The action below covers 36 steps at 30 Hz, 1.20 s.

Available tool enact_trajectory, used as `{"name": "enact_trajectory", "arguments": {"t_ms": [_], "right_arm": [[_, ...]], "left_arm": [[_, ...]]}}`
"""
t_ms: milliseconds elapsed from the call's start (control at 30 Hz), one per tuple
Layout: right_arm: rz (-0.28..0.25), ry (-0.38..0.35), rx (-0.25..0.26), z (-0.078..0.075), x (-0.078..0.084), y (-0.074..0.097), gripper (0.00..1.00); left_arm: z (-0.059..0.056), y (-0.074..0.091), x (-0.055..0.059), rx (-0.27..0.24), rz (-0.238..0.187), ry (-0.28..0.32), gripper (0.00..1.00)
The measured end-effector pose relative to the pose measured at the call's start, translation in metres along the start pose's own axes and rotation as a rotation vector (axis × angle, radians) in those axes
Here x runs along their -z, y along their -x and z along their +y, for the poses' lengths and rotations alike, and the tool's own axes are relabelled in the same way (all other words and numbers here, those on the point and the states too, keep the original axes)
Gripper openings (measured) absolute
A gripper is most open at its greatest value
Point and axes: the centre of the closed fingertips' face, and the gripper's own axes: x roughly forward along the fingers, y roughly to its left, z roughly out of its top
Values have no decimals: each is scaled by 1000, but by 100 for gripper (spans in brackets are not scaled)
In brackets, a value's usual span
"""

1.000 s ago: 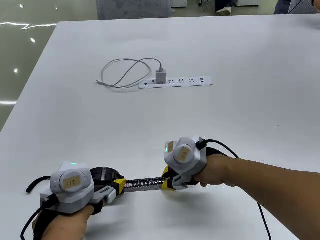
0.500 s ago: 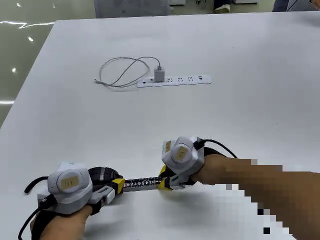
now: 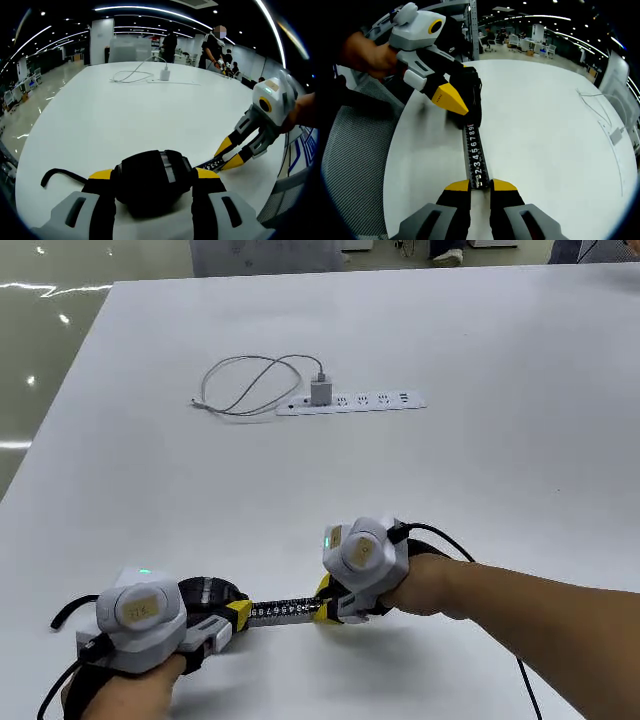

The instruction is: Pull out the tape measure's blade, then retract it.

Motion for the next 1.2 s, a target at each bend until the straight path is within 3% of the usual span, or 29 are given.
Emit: {"name": "enact_trajectory", "arguments": {"t_ms": [800, 1000, 1200], "right_arm": [[-8, 5, 0, 1, -9, -8, 10], [-15, -40, 8, 0, -12, -10, 10], [-17, -13, 0, 2, -14, -12, 10]], "left_arm": [[1, 0, 0, 4, 0, 3, 57], [1, 0, 0, 3, -1, 7, 57], [1, 0, 0, 4, -1, 6, 57]]}}
